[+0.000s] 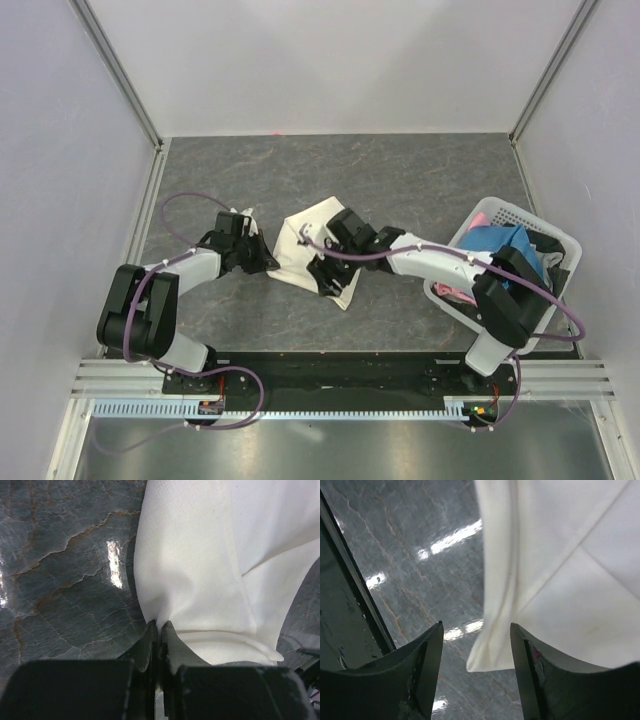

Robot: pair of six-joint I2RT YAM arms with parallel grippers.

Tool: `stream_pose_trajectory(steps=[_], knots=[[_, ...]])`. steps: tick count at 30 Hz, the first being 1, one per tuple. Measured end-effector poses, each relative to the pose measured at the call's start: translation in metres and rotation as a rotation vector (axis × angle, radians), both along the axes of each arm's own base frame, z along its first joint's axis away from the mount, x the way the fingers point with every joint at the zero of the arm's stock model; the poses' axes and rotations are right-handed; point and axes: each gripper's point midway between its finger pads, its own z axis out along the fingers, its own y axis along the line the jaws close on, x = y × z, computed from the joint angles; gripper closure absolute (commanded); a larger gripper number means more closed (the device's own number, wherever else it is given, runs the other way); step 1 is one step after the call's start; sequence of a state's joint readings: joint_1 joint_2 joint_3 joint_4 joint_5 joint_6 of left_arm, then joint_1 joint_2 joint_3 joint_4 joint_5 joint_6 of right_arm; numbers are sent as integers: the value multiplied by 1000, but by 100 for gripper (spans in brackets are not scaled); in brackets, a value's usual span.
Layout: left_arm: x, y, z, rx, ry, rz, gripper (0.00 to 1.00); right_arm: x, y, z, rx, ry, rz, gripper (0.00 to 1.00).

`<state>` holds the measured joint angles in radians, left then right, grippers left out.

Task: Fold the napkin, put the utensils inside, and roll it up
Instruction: Roll the napkin with the utensil

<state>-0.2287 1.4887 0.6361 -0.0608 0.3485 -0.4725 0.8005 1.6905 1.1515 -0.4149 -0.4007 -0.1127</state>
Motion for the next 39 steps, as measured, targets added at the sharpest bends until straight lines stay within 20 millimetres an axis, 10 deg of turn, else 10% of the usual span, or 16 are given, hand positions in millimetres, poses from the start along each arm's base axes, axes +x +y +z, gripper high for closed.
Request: stream_pose_trajectory(steps=[5, 18, 39], knots=[[0, 0, -1, 6, 31, 0, 98, -28, -3, -26, -113, -103, 22, 34], [-1, 0, -1, 10, 52, 1, 98, -15, -19, -40, -220, -265, -49, 38], [-1, 0, -1, 16, 80, 1, 98, -37, -28, -65, -268, -155, -7, 87]])
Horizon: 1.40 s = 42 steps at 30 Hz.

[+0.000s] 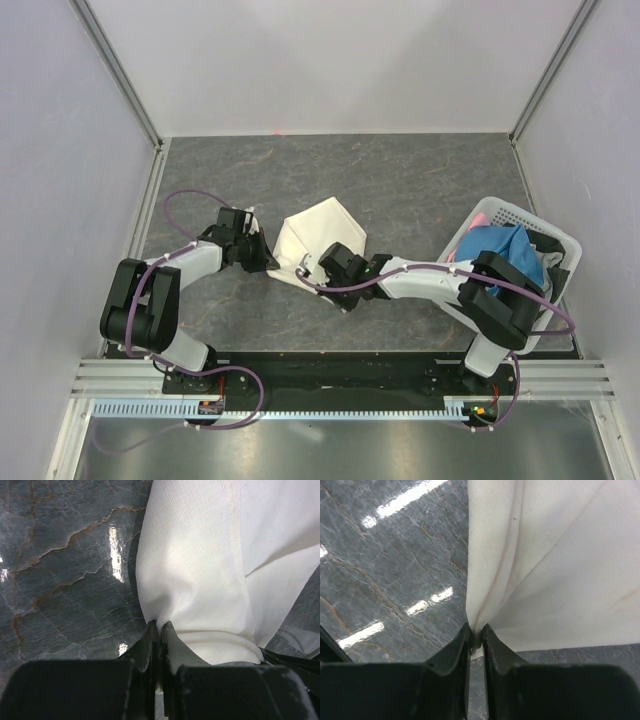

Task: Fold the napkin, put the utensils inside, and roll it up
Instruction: Roll the napkin with the utensil

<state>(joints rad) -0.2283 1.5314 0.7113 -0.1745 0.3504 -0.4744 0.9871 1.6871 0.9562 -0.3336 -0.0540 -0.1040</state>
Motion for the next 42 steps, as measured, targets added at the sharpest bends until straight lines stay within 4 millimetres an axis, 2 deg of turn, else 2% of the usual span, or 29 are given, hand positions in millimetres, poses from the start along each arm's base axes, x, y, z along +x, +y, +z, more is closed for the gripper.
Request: stream_pose_trajectory(steps=[6, 12, 16, 19, 20, 22, 23, 26, 31, 33, 35, 38, 42], knots=[[0, 0, 0, 2, 8, 0, 98, -4, 9, 0, 56, 161, 15, 99], [0, 0, 0, 7, 30, -1, 98, -10, 9, 0, 177, 452, 14, 100], [-2, -1, -1, 5, 58, -6, 98, -12, 2, -1, 252, 611, -8, 100], [-4, -4, -2, -6, 77, -15, 98, -11, -5, -2, 278, 675, -33, 89], [-5, -4, -2, -8, 81, -17, 98, -11, -6, -1, 278, 680, -39, 78], [-5, -6, -3, -16, 88, -22, 98, -10, -8, -1, 274, 685, -48, 71], [-5, -6, -3, -19, 91, -24, 98, -9, -8, 1, 271, 686, -52, 63], [-6, -7, -3, -22, 93, -26, 98, -3, -8, 7, 261, 651, -69, 55], [-6, -7, -3, -22, 93, -26, 98, 12, -1, 41, 286, 510, -67, 52], [-6, -7, -3, -22, 93, -26, 98, 11, 8, 56, 302, 465, -43, 52], [-6, -7, -3, -22, 93, -26, 98, 1, 21, 64, 310, 448, -2, 52], [-6, -7, -3, -22, 93, -26, 98, -23, 35, 62, 290, 471, 53, 53], [-6, -7, -3, -22, 93, -26, 98, -49, 43, 46, 239, 532, 98, 54]])
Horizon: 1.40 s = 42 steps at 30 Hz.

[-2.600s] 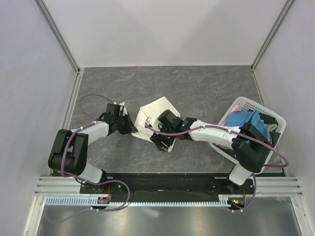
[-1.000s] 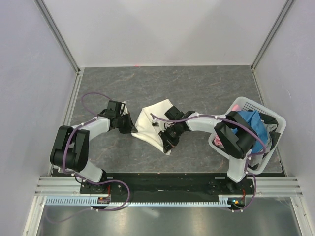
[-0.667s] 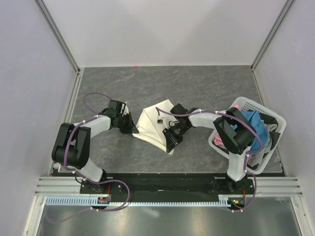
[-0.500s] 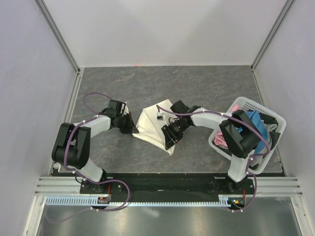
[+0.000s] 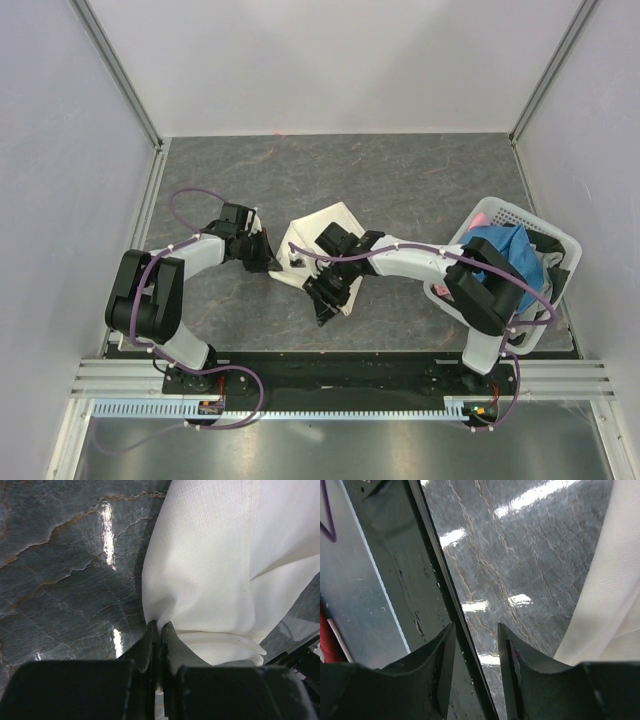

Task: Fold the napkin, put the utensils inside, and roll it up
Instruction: Roll the napkin with the utensil

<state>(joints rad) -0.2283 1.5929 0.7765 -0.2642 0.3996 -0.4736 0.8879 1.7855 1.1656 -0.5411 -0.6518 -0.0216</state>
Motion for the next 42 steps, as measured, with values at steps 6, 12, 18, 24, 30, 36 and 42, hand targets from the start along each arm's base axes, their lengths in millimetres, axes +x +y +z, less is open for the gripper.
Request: stream_pose_trajectory(steps=[6, 12, 18, 24, 30, 36, 42], knots=[[0, 0, 0, 0, 0, 0, 98, -1, -21, -27, -135, 26, -11, 55], [0, 0, 0, 0, 0, 0, 98, 11, -40, -36, -243, -19, -26, 55], [0, 0, 0, 0, 0, 0, 98, 28, -49, -36, -270, -55, -61, 56], [0, 0, 0, 0, 1, 0, 98, 41, -58, -37, -279, -69, -88, 56], [0, 0, 0, 0, 2, 0, 98, 49, -61, -36, -261, -55, -112, 56], [0, 0, 0, 0, 2, 0, 98, 51, -59, -28, -230, -50, -123, 53], [0, 0, -1, 0, 12, -2, 98, 64, -19, 9, -140, -344, -117, 51]])
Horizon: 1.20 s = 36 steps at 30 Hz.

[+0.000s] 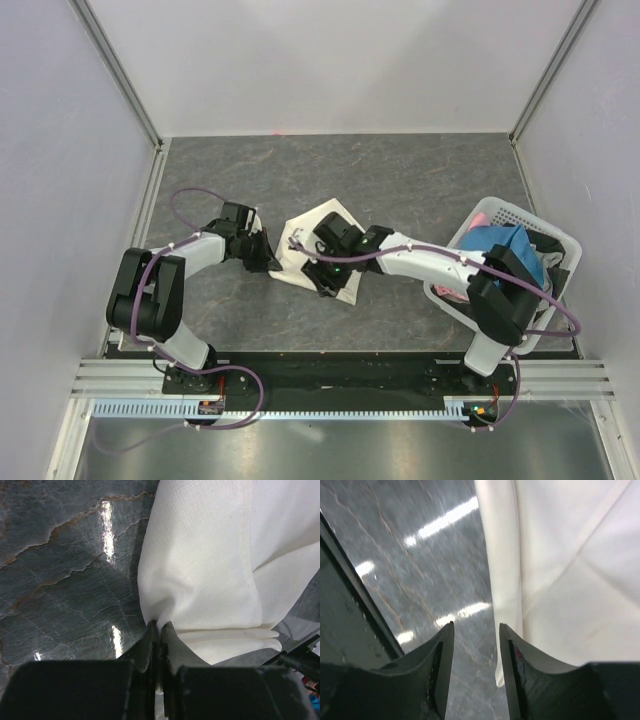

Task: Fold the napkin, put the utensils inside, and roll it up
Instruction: Roll the napkin with the utensil

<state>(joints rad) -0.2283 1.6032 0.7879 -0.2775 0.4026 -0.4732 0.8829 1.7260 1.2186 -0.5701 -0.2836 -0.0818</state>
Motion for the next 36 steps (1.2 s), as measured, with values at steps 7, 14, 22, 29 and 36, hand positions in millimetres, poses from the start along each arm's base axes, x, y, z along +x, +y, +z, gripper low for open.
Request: stream_pose_trajectory(steps=[7, 14, 22, 29, 36], knots=[[0, 0, 0, 0, 12, 1, 98, 12, 64, 27, 134, -385, 29, 49], [0, 0, 0, 3, 24, 0, 98, 24, 86, 7, 117, -525, 60, 47], [0, 0, 0, 4, 32, 0, 98, 28, 90, -16, 61, -592, 112, 45], [0, 0, 0, 1, 34, -1, 98, 40, 81, -39, -29, -643, 125, 45], [0, -1, 0, -2, 35, -4, 98, 51, 81, -42, -56, -701, 127, 49]])
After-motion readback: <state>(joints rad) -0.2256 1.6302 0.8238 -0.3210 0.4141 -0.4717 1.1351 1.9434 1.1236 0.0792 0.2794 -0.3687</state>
